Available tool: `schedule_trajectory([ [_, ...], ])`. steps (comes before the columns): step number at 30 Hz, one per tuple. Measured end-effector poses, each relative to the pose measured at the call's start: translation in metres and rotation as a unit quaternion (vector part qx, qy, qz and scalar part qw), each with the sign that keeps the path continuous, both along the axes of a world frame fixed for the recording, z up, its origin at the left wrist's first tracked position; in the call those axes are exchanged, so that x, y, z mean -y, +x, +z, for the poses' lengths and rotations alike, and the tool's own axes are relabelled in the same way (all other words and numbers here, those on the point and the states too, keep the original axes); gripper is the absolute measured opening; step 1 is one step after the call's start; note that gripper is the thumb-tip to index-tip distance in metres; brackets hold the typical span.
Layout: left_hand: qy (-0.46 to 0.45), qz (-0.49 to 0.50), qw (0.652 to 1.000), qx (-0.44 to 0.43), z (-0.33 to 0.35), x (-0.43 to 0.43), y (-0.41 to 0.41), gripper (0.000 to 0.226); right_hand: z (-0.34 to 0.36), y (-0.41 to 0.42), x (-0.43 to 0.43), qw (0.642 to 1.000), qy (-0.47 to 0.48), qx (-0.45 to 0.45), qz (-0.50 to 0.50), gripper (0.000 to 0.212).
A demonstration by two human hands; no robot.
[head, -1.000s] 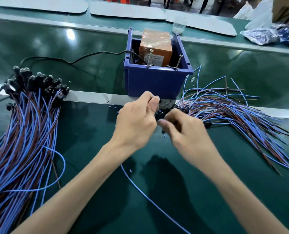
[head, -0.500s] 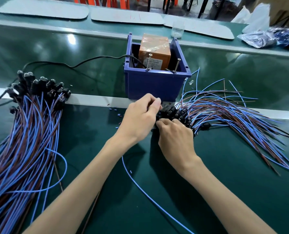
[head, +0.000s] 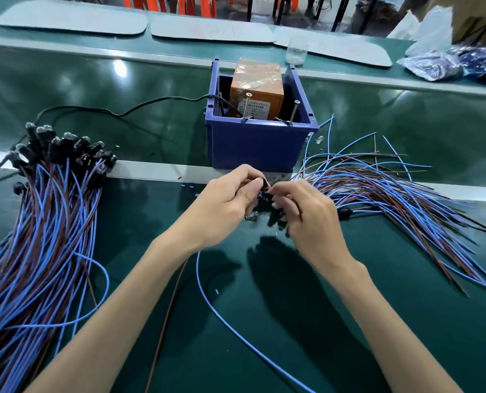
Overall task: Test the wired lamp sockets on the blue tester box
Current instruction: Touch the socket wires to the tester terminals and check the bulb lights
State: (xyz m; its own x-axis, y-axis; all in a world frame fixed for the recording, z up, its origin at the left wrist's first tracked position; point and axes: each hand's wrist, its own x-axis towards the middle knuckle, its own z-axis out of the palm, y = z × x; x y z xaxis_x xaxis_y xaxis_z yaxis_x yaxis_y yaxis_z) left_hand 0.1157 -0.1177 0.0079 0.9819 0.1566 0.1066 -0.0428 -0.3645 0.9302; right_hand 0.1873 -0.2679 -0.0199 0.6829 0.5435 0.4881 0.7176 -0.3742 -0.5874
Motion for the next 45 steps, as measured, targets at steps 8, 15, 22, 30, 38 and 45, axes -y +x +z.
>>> schedule_trajectory([
  [8,0.009,-0.036,0.998,0.053,0.016,0.006,-0.008,0.019,0.037,-0.001,0.01,0.97,0.135,-0.183,0.091,0.023],
  [15,-0.035,-0.102,0.978,0.18,0.028,0.019,-0.014,0.016,0.07,-0.013,0.021,0.956,0.22,-0.167,0.1,0.018],
  [22,-0.03,-0.102,0.968,0.228,0.028,0.021,-0.013,0.015,0.089,-0.02,0.03,0.957,0.228,-0.087,0.156,0.026],
  [30,-0.008,-0.073,0.969,0.236,0.026,0.018,-0.013,0.016,0.094,-0.026,0.029,0.976,0.167,0.043,0.133,0.016],
  [38,0.038,-0.059,0.978,0.194,0.028,0.016,-0.014,0.018,0.086,-0.03,0.027,0.98,0.094,0.166,0.063,0.003],
  [45,0.114,-0.044,0.972,0.2,0.029,0.017,-0.014,0.018,0.081,-0.032,0.025,0.978,0.03,0.207,0.018,0.006],
])
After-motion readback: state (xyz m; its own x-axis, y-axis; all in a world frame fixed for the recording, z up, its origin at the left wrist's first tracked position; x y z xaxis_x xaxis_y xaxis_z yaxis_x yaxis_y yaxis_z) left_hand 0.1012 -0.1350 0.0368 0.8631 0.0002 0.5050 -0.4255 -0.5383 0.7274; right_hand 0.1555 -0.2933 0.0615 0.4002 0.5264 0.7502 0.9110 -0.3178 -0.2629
